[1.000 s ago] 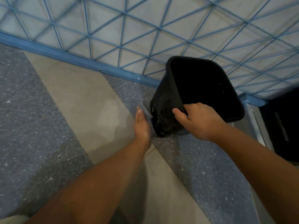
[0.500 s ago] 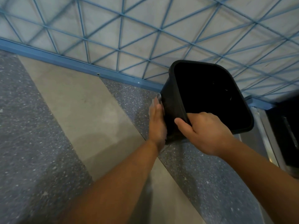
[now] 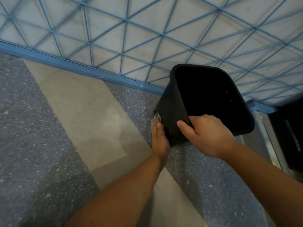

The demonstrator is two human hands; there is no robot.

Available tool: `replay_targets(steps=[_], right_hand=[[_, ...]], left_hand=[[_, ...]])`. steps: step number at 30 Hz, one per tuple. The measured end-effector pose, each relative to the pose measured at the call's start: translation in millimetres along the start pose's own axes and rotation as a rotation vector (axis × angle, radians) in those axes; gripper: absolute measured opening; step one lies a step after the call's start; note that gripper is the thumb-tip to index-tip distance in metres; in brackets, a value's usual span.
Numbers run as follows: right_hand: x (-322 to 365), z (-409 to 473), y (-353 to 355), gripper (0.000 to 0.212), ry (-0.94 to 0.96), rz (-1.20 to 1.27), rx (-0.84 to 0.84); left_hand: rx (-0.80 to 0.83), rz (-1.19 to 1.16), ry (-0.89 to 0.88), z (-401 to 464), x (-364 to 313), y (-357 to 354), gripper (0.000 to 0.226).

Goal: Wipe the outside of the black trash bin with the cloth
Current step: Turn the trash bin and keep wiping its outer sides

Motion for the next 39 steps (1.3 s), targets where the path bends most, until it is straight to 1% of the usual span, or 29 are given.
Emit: replay_targets(steps=[2, 5, 7, 8, 10, 12, 13, 14, 16, 18, 21, 22, 24, 25, 26, 27, 28, 29, 30, 31, 33, 34, 36, 37, 39], right_hand=[[-1, 1, 0, 0.045, 0.001, 0.013, -0.004], [-2, 0, -1, 0.046, 0.000, 0.011, -0.007], [-3, 0, -2, 0.048, -0.001, 0.006, -0.016], [-3, 1, -2, 0.048, -0.004, 0.012, -0.019], [-2, 2, -1, 0.047, -0.010, 0.031, -0.013], [-2, 1, -1, 0.047, -0.009, 0.039, -0.007], [-2, 0, -1, 0.048, -0.011, 0.036, -0.006], [-2, 0, -1, 0.048, -0.013, 0.031, -0.010], [-1, 0, -2, 0.048, -0.018, 0.022, -0.025], [-2, 0, -1, 0.049, -0.023, 0.027, -0.024], [-2, -3, -1, 0.049, -0.013, 0.024, -0.007], [-3, -4, -1, 0.049, -0.012, 0.017, -0.013], [-3, -1, -1, 0.048, -0.021, 0.014, -0.035], [-2, 0, -1, 0.047, -0.024, 0.020, -0.040], [-2, 1, -1, 0.047, -0.024, 0.029, -0.037], [-2, 1, 0, 0.046, -0.022, 0.036, -0.033], [-3, 0, 0, 0.046, -0.021, 0.036, -0.027], [-3, -1, 0, 0.046, -0.020, 0.029, -0.019], [-3, -3, 0, 0.047, -0.021, 0.022, -0.014], [-3, -3, 0, 0.048, -0.021, 0.018, -0.019], [-4, -1, -1, 0.051, -0.021, 0.025, -0.034], [-4, 0, -1, 0.051, -0.018, 0.036, -0.034], [-4, 0, -1, 0.050, -0.010, 0.061, -0.026], [-4, -1, 0, 0.049, -0.006, 0.060, -0.022], [-5, -3, 0, 0.050, -0.002, 0.041, -0.018]], left_hand=[[-0.044, 0.015, 0.005, 3, -8, -7, 0.054], [0.017, 0.068, -0.106, -13, -7, -7, 0.043], [0.001, 0.014, -0.070, -6, 0, -2, 0.053], [-0.030, 0.002, -0.031, -1, -3, -5, 0.052], [-0.037, 0.028, 0.010, 0, -18, -12, 0.040], [0.018, 0.045, -0.078, -15, -25, -14, 0.038], [0.034, 0.050, -0.116, -19, -21, -11, 0.039], [0.016, 0.054, -0.099, -18, -18, -8, 0.043], [-0.027, 0.014, -0.003, -8, -19, -6, 0.051], [-0.022, -0.013, 0.035, -7, -31, -13, 0.050], [0.037, -0.005, -0.056, -22, -29, -14, 0.056], [0.045, 0.004, -0.046, -18, -24, -10, 0.062], [-0.006, -0.012, 0.063, 2, -16, -6, 0.077], [-0.030, -0.011, 0.084, 10, -18, -8, 0.080], [-0.033, 0.006, 0.086, 10, -26, -12, 0.074], [-0.023, 0.035, 0.063, 1, -32, -17, 0.060], [0.011, 0.063, 0.011, -11, -38, -19, 0.045], [0.028, 0.063, -0.028, -22, -40, -18, 0.039], [0.019, 0.047, -0.054, -27, -33, -15, 0.041], [-0.001, 0.029, -0.033, -25, -27, -12, 0.047], [-0.047, -0.024, 0.125, -5, -22, -10, 0.065], [-0.070, -0.035, 0.149, 4, -22, -11, 0.065], [-0.057, 0.006, 0.098, 1, -28, -20, 0.043], [-0.029, 0.026, 0.039, -10, -35, -23, 0.038], [0.003, 0.058, -0.036, -28, -41, -22, 0.042]])
Point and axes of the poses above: each hand's wrist, its own z-axis towards the middle knuckle, its own y-axis out of the back of the hand, x = y × z, the point moved 2 cm from there along z, towards the middle knuckle, and after that the axes turned 8 degrees about -y, right-handed, at the moved point
